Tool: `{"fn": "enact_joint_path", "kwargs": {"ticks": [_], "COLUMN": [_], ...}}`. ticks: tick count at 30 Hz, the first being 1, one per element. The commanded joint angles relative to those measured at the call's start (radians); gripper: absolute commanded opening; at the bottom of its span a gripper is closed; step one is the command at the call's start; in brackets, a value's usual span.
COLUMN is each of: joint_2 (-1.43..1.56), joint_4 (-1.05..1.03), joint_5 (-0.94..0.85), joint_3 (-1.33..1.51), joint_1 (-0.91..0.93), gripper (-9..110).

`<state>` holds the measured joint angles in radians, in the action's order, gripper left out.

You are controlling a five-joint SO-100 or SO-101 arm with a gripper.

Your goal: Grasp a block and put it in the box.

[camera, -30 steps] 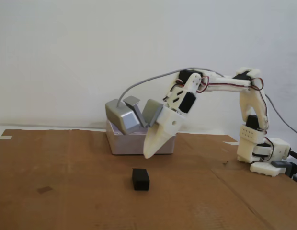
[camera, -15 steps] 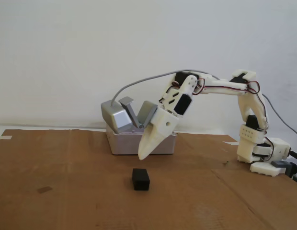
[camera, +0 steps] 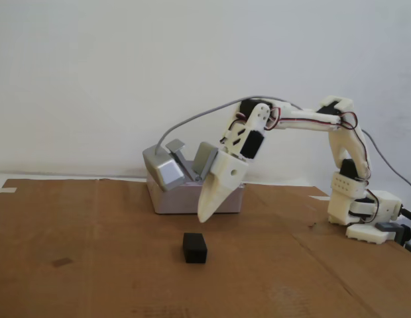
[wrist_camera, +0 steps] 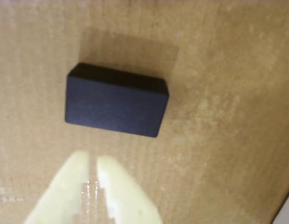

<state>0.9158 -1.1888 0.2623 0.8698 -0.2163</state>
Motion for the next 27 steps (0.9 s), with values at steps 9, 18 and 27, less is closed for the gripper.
{"fn": "enact_joint_path", "kwargs": {"ticks": [9,18,27], "joint_2": [0.1,0.1,0.091], "joint_4": [0.014,0.031,0.037], "joint_5": [0.009,0.014,0.064], "joint_3": [-0.135,-0.135,-0.135], "joint_1": [-0.002,-0.026,-0.064], "gripper": [24,37,38]}}
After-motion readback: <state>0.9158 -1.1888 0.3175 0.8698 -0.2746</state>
